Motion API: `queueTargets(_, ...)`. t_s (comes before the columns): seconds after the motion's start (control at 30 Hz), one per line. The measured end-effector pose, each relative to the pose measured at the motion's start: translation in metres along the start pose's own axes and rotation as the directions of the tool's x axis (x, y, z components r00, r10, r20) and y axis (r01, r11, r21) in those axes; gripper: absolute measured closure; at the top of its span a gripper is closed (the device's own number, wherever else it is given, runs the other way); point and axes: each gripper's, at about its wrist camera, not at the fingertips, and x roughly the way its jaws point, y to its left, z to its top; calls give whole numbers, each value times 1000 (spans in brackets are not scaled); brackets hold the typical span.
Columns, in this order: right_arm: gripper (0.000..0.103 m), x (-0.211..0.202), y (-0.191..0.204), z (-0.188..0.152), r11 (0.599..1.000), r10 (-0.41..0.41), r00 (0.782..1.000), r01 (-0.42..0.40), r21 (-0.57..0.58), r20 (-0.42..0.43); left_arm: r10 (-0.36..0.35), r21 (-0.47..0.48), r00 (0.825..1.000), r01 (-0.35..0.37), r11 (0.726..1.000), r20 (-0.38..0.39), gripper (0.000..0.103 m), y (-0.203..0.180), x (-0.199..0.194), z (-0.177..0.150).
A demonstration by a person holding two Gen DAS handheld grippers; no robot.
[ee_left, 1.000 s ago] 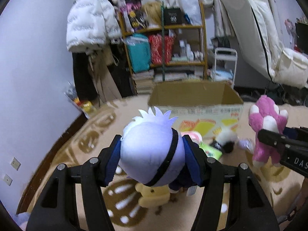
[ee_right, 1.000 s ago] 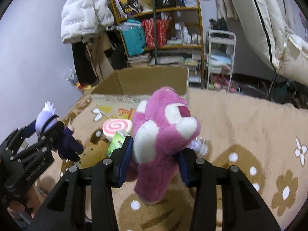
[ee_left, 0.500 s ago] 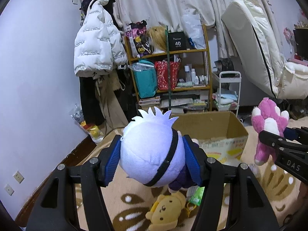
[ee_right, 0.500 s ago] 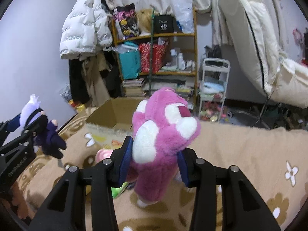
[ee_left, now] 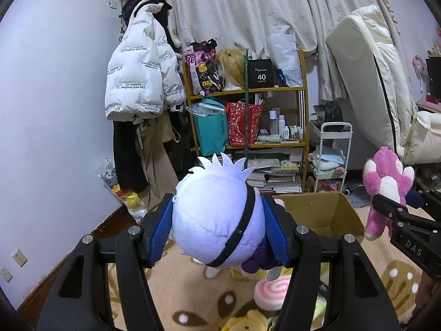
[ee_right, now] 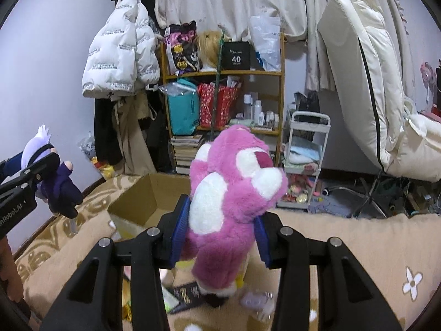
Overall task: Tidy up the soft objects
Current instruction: 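Carry the pink bear in the right tool while the left tool carries the doll to the box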
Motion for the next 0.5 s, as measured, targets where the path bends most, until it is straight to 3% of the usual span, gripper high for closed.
queueTargets(0.3, 57, 22, -1, 17, 999, 21, 999, -22, 32, 27, -45, 8, 999, 45, 999, 21, 41, -9, 30, 9)
queueTargets(0.5, 57, 38, -3, 16, 998, 42, 999, -42, 41, 14, -74, -22, 997, 74, 997, -9, 41, -14, 56, 2)
